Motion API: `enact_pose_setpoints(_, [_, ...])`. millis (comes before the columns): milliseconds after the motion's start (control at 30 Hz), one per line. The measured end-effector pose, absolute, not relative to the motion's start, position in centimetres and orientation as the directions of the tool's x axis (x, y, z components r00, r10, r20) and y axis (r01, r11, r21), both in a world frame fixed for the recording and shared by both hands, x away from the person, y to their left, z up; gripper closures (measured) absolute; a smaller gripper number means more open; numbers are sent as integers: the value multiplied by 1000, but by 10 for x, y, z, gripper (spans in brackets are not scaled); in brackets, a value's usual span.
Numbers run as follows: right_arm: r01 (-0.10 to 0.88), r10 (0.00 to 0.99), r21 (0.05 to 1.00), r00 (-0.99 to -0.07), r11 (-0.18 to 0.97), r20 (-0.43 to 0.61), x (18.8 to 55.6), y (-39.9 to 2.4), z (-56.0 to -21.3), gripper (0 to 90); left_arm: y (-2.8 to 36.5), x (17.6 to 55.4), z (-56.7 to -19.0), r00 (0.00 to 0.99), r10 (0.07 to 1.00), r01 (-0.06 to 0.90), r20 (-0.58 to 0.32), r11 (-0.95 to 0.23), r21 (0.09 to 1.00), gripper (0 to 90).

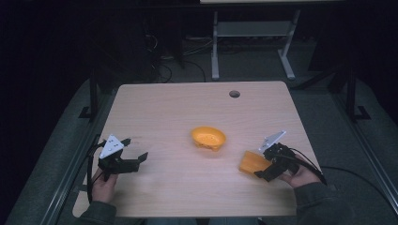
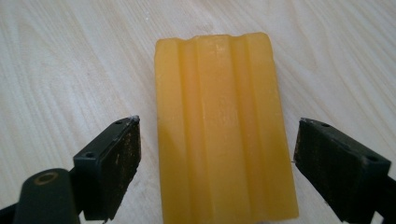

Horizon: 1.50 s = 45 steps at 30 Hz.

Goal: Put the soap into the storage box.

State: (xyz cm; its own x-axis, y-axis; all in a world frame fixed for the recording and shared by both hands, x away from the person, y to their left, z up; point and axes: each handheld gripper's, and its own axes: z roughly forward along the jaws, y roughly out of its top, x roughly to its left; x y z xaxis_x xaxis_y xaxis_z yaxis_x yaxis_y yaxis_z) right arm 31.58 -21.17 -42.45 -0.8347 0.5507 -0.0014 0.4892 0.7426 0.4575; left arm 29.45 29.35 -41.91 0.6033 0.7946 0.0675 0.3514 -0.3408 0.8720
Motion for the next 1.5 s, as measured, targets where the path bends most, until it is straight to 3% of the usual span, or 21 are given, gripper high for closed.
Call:
enact_pose_setpoints(733, [483,519,363,-855,797,0,334,-191,-445,164,293,294,-419,603,796,354,57,-331,875,134])
enact_pose_setpoints(1500, [444,476,366,-880,818,5,335,-187,-440,204,295,294,-418,599,799,352,55,-324,878,134])
